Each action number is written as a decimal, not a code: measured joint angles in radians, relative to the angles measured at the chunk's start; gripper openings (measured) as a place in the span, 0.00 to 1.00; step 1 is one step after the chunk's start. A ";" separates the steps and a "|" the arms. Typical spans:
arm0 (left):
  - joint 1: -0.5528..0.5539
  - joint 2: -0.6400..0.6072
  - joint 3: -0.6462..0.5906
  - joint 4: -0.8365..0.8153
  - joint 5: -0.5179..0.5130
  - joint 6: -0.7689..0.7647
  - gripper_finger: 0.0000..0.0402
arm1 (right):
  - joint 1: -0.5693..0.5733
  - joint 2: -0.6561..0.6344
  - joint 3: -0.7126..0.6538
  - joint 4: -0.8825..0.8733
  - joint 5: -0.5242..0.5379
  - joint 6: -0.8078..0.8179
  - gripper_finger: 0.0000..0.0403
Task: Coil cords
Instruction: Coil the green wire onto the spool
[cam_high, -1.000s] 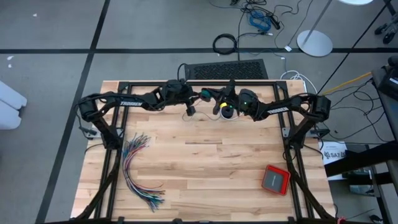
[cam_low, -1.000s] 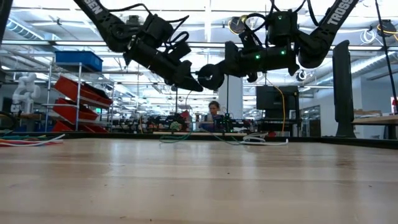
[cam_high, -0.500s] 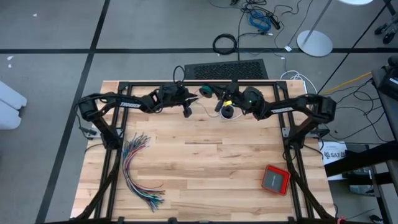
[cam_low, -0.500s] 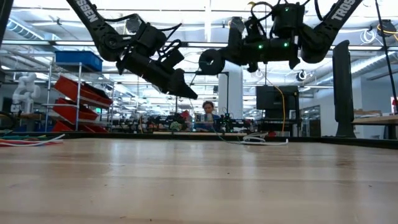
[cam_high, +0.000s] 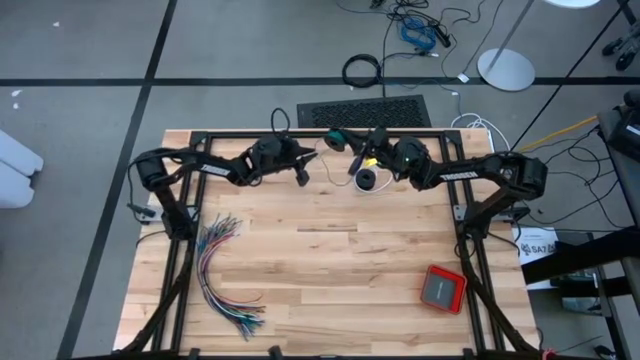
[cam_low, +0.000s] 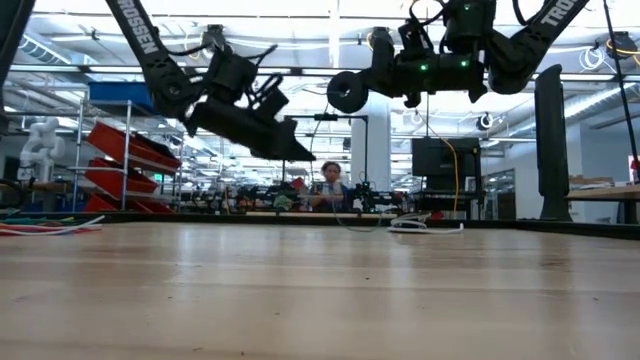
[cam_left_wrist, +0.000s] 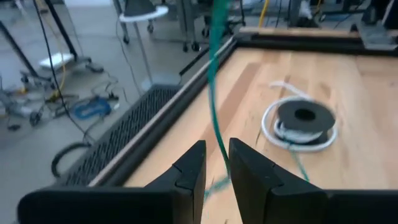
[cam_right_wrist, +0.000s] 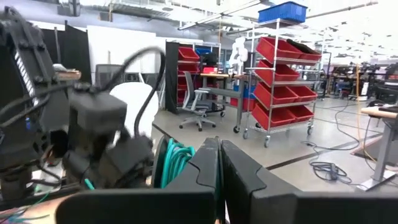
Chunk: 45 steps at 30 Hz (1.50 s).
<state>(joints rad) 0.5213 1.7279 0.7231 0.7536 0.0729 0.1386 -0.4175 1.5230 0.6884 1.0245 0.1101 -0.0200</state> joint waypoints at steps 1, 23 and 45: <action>0.000 0.013 0.000 0.000 -0.007 -0.004 0.19 | -0.001 0.000 0.000 0.005 0.002 0.001 0.00; -0.031 0.148 0.090 0.131 -0.160 -0.055 0.01 | 0.000 0.000 0.000 0.026 -0.004 0.008 0.00; -0.090 0.261 0.240 0.085 -0.097 -0.077 0.00 | -0.002 0.002 0.000 -0.020 0.029 0.005 0.00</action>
<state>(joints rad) 0.4316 1.9892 0.9627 0.8384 -0.0242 0.0620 -0.4194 1.5246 0.6884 1.0040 0.1394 -0.0155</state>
